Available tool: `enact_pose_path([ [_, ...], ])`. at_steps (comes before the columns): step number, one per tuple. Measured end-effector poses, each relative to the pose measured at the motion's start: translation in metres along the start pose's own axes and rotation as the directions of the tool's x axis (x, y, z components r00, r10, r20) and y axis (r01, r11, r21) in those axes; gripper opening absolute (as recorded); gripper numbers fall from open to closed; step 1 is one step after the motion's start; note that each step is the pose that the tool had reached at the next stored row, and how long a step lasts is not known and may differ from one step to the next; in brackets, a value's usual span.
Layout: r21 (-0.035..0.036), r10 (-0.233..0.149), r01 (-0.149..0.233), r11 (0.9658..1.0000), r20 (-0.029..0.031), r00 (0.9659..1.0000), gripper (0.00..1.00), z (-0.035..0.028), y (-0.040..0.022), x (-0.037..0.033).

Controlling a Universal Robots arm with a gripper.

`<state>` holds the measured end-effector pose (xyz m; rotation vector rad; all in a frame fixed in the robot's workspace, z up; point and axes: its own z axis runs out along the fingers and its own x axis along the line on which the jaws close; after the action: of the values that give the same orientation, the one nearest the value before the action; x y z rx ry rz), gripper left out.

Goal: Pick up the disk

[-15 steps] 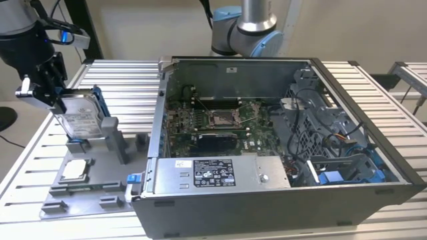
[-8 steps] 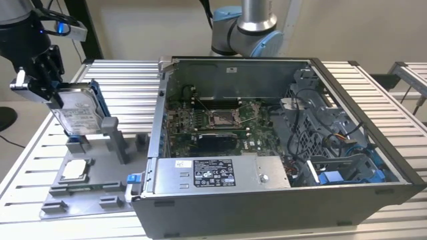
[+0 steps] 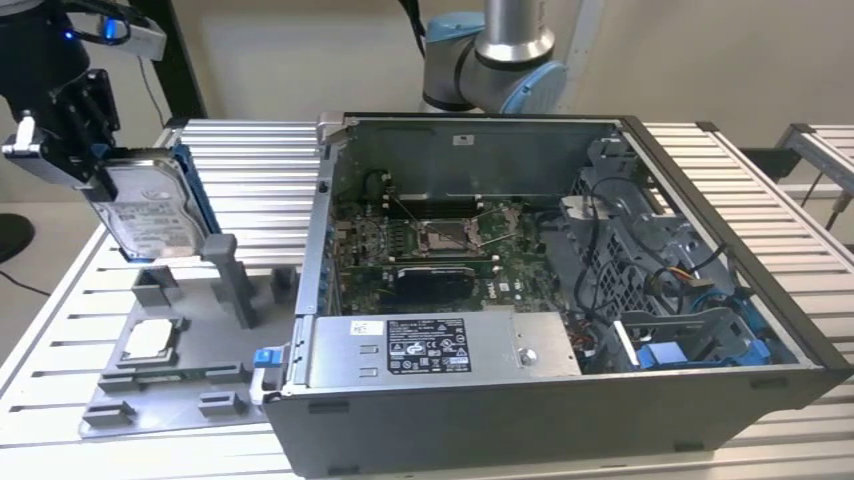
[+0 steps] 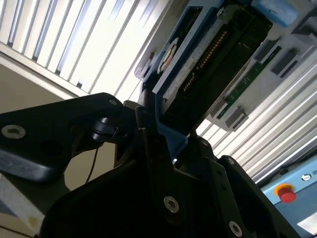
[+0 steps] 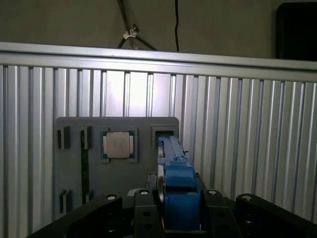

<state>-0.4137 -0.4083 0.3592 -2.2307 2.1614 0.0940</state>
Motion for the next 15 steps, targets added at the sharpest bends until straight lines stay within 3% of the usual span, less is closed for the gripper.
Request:
enact_pose_path([
  [11, -0.0043, 0.002, -0.002, 1.0, 0.0002, 1.0, 0.0, -0.0329, 0.0006, -0.0018],
  [15, -0.0047, 0.003, -0.003, 1.0, 0.0002, 1.0, 0.0, -0.0475, 0.0009, -0.0027],
])
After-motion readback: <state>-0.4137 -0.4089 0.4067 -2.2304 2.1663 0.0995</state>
